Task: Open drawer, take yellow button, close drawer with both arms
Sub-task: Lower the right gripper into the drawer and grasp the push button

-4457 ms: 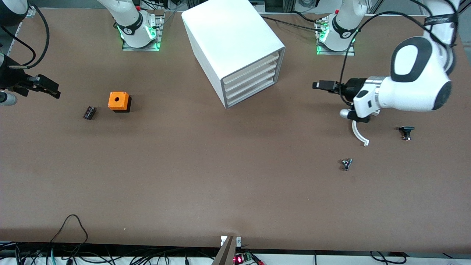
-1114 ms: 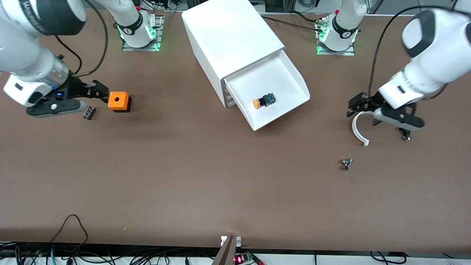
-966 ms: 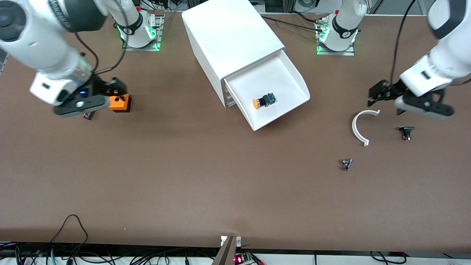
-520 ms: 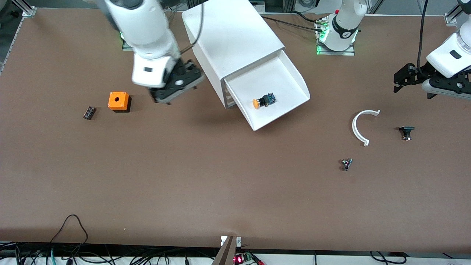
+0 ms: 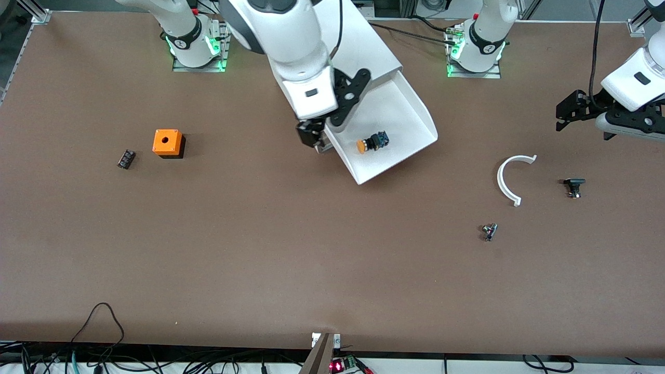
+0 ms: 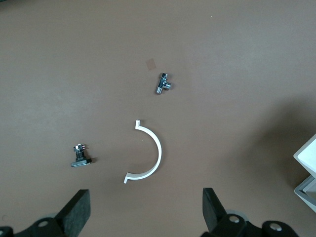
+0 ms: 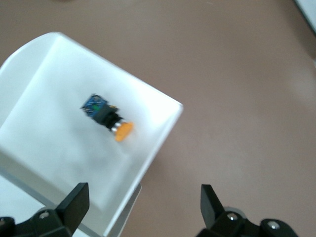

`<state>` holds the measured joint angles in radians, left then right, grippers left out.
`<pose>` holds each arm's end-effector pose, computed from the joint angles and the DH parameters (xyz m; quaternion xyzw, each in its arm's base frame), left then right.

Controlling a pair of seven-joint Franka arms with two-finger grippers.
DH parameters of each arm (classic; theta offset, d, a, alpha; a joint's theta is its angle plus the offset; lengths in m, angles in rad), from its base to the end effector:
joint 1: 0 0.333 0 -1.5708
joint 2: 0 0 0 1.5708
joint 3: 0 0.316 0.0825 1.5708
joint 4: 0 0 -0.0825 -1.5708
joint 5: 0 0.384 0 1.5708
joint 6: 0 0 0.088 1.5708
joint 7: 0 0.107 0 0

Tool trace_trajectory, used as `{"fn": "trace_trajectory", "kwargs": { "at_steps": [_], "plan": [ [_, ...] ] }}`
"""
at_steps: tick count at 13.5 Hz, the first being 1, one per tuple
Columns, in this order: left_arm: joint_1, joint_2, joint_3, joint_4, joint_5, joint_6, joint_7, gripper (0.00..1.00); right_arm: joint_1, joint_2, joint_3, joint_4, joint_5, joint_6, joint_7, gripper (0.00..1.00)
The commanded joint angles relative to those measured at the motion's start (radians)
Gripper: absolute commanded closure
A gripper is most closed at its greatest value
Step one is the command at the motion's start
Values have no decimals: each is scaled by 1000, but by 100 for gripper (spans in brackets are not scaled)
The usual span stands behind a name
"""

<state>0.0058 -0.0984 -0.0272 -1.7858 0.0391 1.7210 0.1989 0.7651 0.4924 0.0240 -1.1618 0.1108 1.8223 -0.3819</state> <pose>0.5336 -0.0084 0.5889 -0.9933 0.1124 -0.0149 0.0221 0.5013 0.5117 0.5326 -0.8351 -0.5404 -0.0700 0.0758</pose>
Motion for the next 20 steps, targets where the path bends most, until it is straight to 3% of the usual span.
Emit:
{"fn": "trace_trajectory", "kwargs": {
  "at_steps": [1, 6, 10, 17, 20],
  "plan": [
    [0, -3, 1, 8, -8, -12, -71, 0, 5, 57, 14, 44, 18, 0, -222, 0],
    [0, -4, 24, 9, -54, -14, -154, 0, 28, 141, 17, 92, 18, 6, -452, 0],
    [0, -4, 26, 9, -47, -12, -156, 0, 100, 221, -1, 140, 6, 9, -453, 0],
    [2, -1, 24, 17, -48, -11, -153, 0, 152, 235, -33, 142, -23, 14, -454, 0],
    [0, 2, 24, 17, -50, -9, -150, 0, 154, 264, -46, 142, -23, 78, -454, 0]
  ]
}}
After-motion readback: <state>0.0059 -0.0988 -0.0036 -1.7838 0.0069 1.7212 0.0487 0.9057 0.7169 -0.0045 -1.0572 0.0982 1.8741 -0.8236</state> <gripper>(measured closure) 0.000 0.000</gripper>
